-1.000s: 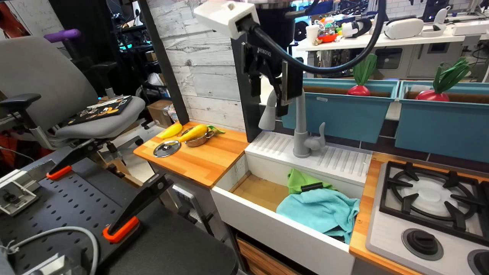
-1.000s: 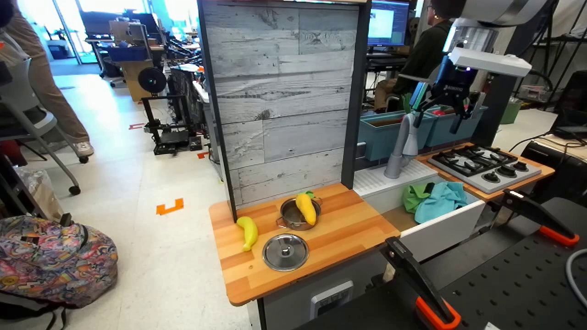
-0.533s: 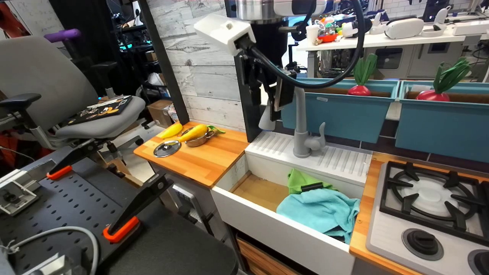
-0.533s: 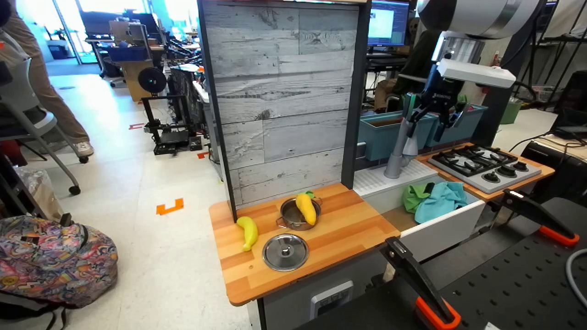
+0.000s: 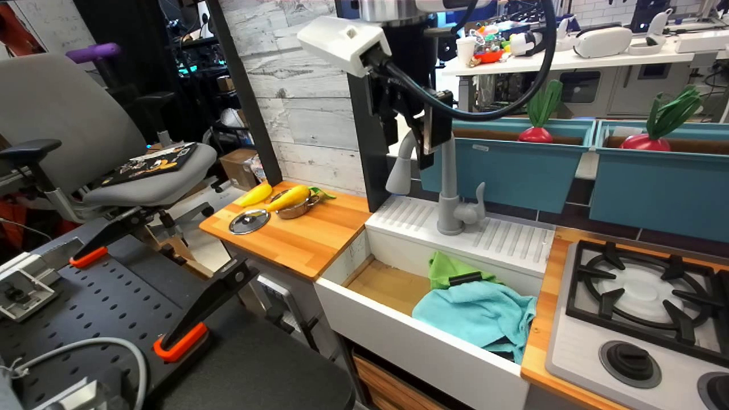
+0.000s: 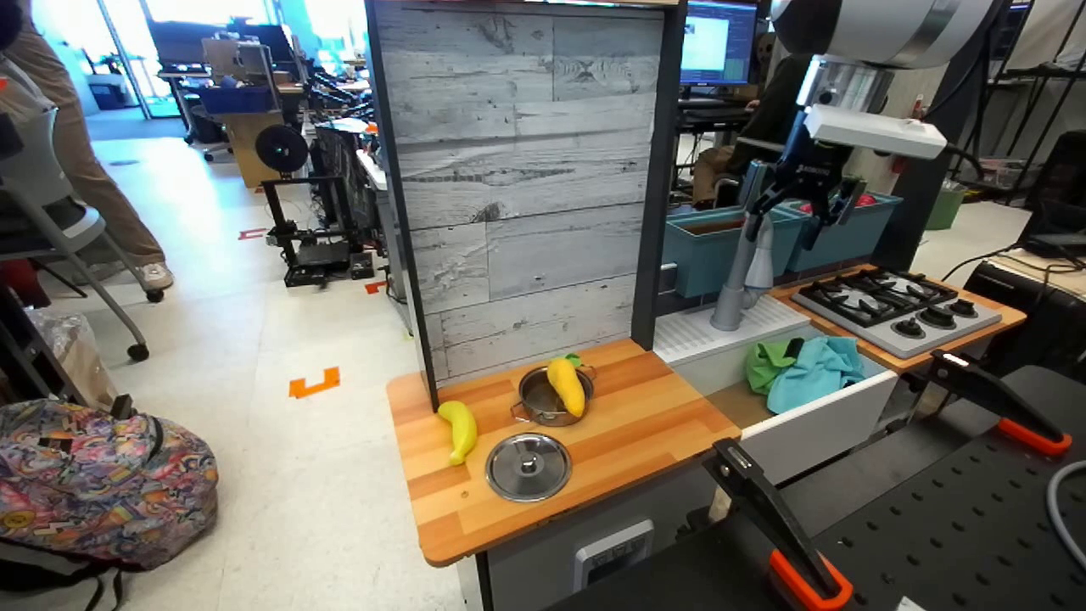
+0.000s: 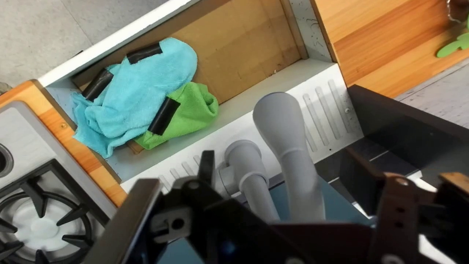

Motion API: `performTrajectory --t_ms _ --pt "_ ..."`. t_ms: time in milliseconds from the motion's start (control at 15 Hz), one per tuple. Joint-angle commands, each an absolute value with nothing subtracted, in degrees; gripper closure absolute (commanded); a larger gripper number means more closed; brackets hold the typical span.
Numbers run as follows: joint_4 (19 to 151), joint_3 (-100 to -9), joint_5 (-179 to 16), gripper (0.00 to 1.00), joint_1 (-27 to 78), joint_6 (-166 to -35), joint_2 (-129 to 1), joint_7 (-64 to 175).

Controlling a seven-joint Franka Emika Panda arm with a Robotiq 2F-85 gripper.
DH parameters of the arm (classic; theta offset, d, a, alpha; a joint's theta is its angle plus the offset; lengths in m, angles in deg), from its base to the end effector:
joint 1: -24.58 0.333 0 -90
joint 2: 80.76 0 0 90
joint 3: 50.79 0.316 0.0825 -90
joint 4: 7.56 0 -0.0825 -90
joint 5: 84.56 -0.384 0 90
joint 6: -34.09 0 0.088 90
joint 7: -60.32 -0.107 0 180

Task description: Push the faucet to the left side of the sink.

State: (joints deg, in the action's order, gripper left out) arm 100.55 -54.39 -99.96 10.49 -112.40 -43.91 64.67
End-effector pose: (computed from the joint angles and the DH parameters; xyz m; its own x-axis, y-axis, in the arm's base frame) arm 0.6035 -0.1948 0.1653 0.9029 -0.4290 0.0275 -0.4235 -0.8987 -0.1145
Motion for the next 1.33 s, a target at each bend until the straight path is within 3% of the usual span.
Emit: performTrajectory --t_ms 0,67,133,600,667,1267 --pt "98.8 -54.0 -99.2 0.32 10.4 -114.2 -42.2 64.3" --pt "98.7 -54.0 -99.2 0.27 10.4 -114.2 -42.1 64.3" --pt "98.6 -54.0 -99.1 0.29 10.4 -114.1 -42.0 64.2" --pt "98.0 -52.9 -100.3 0.95 9.9 -113.8 -41.0 64.1" --pt "98.0 -52.6 -100.3 1.0 9.9 -113.6 -41.0 64.0" --pt "96.0 -46.8 -108.4 0.98 7.3 -116.2 -39.4 63.9"
